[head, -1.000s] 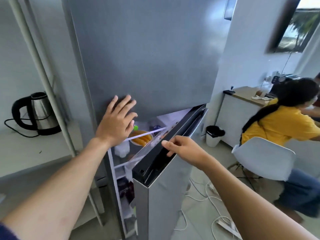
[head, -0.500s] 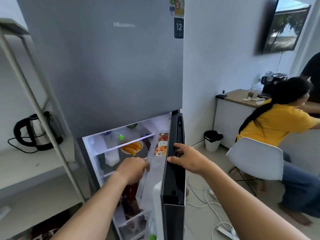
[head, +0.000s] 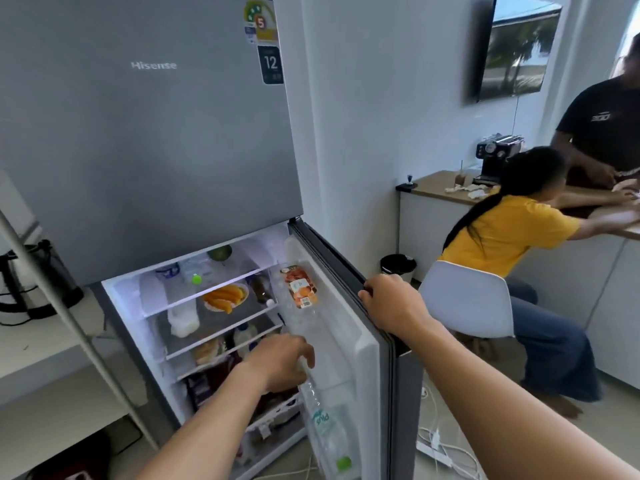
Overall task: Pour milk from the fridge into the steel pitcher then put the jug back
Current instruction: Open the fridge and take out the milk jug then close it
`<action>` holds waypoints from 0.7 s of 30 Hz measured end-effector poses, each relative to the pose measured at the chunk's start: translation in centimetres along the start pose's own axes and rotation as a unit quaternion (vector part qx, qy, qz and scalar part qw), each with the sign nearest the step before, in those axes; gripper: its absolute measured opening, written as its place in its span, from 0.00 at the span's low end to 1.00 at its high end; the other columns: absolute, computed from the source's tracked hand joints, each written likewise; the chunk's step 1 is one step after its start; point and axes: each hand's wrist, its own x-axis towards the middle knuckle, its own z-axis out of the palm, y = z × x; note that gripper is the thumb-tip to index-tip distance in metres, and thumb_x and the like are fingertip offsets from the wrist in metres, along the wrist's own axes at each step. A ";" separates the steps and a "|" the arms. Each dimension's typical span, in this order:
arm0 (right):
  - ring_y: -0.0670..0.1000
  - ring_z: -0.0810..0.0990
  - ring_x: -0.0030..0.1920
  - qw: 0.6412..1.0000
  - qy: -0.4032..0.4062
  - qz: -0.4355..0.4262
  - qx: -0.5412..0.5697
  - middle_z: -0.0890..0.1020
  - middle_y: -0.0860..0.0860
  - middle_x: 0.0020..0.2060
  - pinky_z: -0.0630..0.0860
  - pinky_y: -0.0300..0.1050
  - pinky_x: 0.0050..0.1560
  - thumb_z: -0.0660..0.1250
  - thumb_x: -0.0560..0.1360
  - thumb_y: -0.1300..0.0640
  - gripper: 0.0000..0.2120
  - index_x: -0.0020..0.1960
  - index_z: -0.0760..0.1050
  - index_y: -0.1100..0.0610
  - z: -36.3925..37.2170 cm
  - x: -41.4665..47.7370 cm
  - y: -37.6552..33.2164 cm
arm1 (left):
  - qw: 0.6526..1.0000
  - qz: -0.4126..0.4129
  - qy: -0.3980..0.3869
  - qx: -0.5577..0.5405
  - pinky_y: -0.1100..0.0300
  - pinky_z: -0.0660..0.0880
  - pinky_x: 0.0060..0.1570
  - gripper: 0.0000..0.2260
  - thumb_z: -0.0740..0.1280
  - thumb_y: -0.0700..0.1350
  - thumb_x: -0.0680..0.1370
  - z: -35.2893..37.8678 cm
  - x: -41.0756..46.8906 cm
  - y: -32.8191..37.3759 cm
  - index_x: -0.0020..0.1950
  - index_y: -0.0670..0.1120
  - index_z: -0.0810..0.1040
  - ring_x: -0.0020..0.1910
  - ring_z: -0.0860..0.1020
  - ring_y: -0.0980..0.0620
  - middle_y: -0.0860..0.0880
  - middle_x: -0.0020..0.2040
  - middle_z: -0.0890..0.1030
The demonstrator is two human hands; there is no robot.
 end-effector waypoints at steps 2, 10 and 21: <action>0.58 0.76 0.40 0.999 0.008 0.000 -0.040 0.78 0.56 0.42 0.68 0.45 0.36 0.59 0.78 0.57 0.10 0.43 0.74 0.61 -0.9 -0.5 1.5 | 1.000 0.008 0.015 -0.004 0.51 0.74 0.58 0.12 0.69 0.52 0.76 0.1 1.1 2.3 0.59 0.55 0.79 0.61 0.76 0.50 0.53 0.60 0.79; 0.57 0.54 0.77 0.989 0.010 -0.010 -0.146 0.58 0.58 0.77 0.51 0.51 0.77 0.55 0.81 0.46 0.31 0.77 0.53 0.62 -0.3 -1.9 6.8 | 0.997 -0.002 0.074 0.013 0.50 0.74 0.56 0.14 0.63 0.53 0.81 1.3 5.3 9.2 0.64 0.49 0.77 0.61 0.76 0.44 0.48 0.61 0.77; 0.53 0.46 0.78 0.990 -0.007 -0.020 -0.141 0.49 0.55 0.78 0.42 0.47 0.76 0.52 0.82 0.45 0.32 0.78 0.46 0.60 -1.6 -0.1 10.5 | 0.988 -0.036 0.144 -0.053 0.51 0.74 0.53 0.12 0.63 0.53 0.81 2.9 8.5 12.5 0.60 0.49 0.76 0.60 0.74 0.48 0.51 0.60 0.77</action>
